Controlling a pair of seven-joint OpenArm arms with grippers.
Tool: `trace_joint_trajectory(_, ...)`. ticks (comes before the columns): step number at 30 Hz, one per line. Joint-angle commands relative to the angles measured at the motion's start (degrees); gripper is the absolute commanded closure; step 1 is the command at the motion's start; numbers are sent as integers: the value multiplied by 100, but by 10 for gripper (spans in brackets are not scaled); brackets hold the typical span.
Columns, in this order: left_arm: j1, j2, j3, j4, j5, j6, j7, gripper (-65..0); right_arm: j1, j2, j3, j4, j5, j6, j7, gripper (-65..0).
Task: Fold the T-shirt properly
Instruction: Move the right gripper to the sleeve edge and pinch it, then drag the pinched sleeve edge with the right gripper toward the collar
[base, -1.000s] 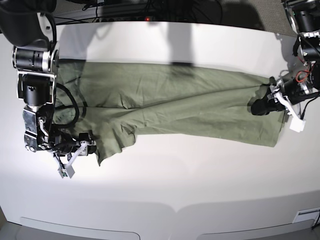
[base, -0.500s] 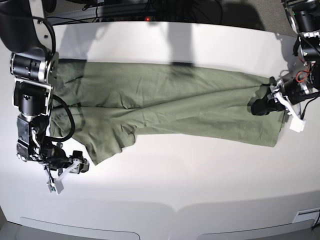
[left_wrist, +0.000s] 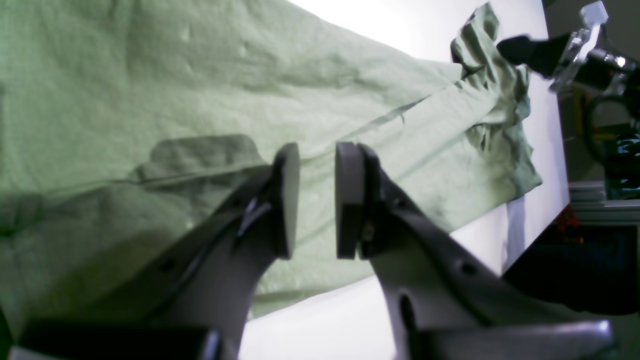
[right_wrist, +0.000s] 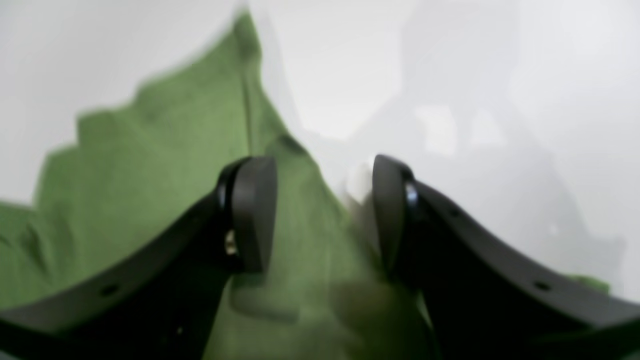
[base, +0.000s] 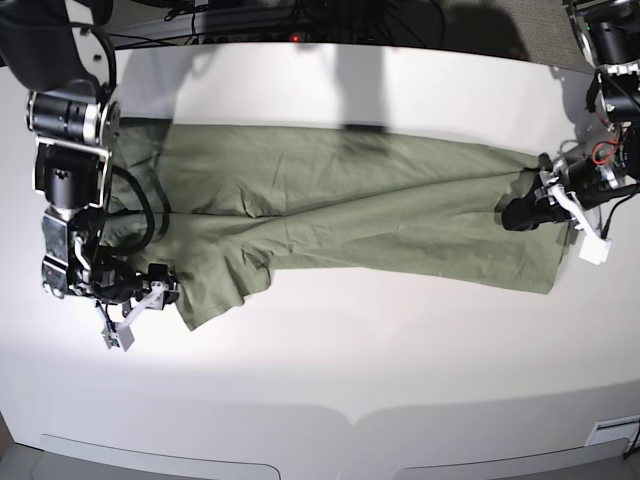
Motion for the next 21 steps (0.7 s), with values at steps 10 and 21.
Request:
trace_joint_trajectory(10, -81, -98, -26, 107, -153, -41, -94, -131, 74, -256, 2, 52, 46, 242, -2, -240)
trace_joint_trajectory(21, -81, -98, -26, 107, -153, -41, -94, -131, 83, -251, 2, 188, 33, 242, -11, 0)
